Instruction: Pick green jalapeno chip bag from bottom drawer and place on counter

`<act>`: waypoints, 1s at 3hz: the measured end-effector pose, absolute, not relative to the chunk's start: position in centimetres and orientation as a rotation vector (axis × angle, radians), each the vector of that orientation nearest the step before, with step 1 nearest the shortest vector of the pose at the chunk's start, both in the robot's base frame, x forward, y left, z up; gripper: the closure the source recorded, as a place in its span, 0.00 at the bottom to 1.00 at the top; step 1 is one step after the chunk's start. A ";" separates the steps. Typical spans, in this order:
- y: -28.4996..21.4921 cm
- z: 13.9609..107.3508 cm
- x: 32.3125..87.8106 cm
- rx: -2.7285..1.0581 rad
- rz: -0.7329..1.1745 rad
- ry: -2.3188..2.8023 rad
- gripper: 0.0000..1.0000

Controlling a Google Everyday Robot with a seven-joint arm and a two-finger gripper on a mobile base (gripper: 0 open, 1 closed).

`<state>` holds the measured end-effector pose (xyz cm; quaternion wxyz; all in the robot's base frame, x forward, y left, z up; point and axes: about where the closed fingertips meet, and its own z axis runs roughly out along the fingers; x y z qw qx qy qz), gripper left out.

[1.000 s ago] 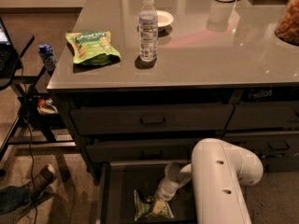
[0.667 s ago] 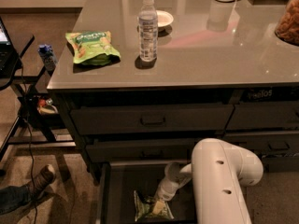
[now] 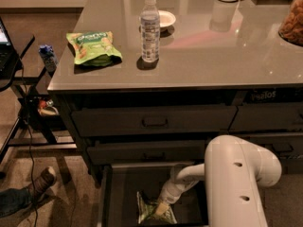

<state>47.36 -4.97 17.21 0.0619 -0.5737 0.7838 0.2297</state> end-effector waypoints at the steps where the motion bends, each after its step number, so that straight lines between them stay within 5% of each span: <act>1: -5.6 20.3 46.9 -1.682 0.677 2.406 1.00; 3: -6.0 24.9 46.2 -1.656 0.642 2.445 1.00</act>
Offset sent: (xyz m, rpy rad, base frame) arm -0.0151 -0.0167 0.1261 -0.0670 -0.0025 -0.1123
